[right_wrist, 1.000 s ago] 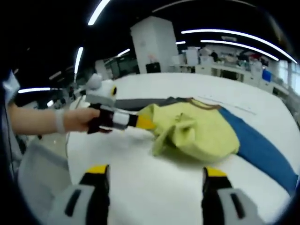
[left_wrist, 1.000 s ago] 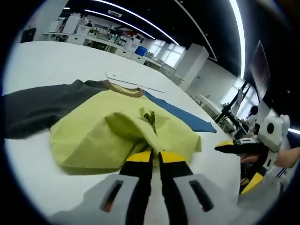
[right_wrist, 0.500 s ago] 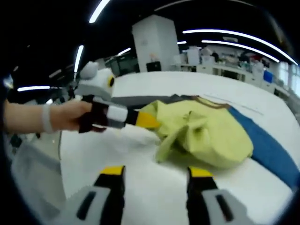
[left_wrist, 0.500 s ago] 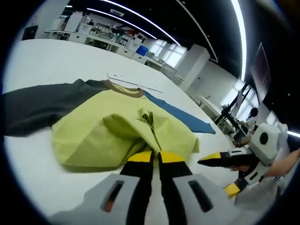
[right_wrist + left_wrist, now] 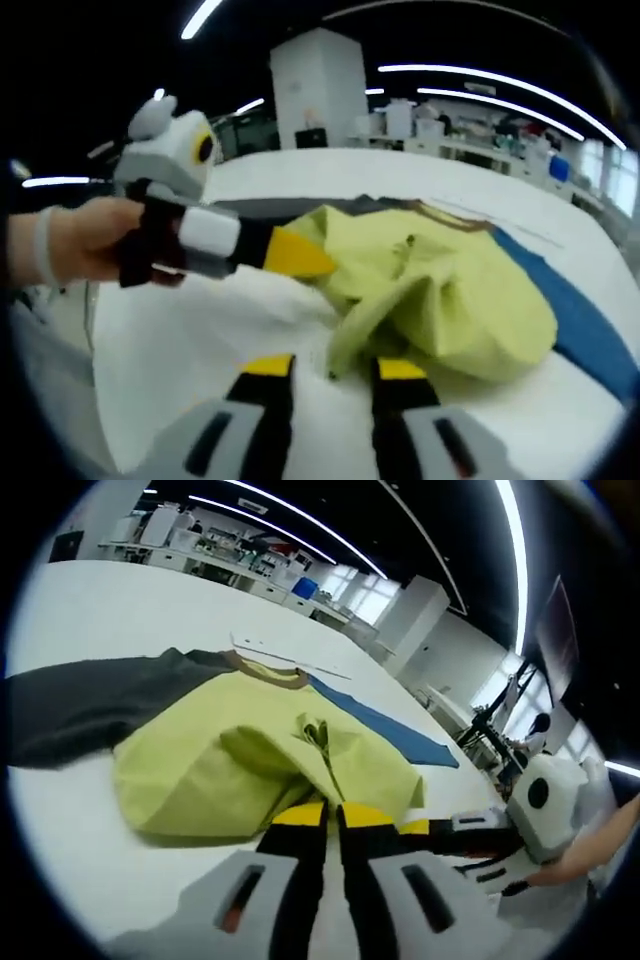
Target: Fold the garment on the visible template until the final outline fits inside the template.
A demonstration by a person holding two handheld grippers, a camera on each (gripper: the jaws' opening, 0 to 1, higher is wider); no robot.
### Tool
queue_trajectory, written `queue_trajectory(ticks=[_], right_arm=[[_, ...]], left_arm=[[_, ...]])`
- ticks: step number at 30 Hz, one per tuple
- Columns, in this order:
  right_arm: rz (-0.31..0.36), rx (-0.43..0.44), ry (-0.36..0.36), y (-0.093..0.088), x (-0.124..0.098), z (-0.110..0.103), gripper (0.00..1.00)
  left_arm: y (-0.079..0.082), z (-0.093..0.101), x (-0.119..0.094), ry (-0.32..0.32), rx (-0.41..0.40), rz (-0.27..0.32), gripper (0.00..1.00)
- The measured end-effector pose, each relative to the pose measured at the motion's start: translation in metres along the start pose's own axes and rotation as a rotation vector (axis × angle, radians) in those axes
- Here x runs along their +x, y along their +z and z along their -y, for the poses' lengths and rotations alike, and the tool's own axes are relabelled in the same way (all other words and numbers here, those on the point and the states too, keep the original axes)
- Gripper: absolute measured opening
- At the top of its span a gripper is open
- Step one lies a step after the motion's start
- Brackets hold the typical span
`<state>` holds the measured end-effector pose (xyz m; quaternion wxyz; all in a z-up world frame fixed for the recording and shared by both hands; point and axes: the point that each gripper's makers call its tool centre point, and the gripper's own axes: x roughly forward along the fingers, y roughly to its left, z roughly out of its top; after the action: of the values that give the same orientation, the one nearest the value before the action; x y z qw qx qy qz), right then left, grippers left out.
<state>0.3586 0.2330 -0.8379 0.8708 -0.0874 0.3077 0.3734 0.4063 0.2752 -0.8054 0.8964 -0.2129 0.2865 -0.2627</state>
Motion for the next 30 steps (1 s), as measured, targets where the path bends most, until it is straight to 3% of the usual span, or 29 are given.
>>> queue_trajectory(ticks=[12, 24, 30], right_arm=[[-0.017, -0.048, -0.050, -0.008, -0.005, 0.008, 0.00], [-0.034, -0.104, -0.049, -0.019, -0.045, 0.020, 0.00], [-0.055, -0.163, -0.051, -0.032, -0.073, 0.024, 0.00]], left_arm=[[-0.001, 0.001, -0.001, -0.004, -0.003, -0.001, 0.02], [-0.006, 0.001, -0.015, -0.006, 0.006, -0.017, 0.01], [-0.018, 0.002, -0.032, 0.000, -0.008, -0.041, 0.01]])
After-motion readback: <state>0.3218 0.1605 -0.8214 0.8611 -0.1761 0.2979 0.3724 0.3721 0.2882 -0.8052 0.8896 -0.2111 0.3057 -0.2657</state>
